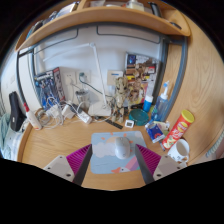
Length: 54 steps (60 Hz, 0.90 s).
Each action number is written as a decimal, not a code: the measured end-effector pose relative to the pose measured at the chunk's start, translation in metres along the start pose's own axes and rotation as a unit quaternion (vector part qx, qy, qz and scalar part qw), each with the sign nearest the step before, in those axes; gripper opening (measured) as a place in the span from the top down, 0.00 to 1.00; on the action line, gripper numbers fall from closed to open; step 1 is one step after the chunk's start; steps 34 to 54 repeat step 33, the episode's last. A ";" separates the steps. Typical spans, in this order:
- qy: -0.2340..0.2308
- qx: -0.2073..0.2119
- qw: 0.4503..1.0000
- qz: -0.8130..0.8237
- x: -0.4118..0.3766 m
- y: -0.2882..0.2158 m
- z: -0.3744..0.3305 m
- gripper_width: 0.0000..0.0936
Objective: Arrange mouse
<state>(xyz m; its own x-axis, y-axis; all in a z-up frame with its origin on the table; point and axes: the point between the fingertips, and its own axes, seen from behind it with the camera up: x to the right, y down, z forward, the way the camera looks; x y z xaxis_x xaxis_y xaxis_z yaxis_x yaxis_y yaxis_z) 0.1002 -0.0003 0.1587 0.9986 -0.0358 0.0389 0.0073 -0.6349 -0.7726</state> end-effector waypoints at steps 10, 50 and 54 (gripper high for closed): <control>0.007 0.023 1.000 -0.008 -0.031 -0.006 -0.058 0.07; -0.006 0.032 0.999 -0.011 -0.097 0.030 -0.132 0.09; -0.006 0.032 0.999 -0.011 -0.097 0.030 -0.132 0.09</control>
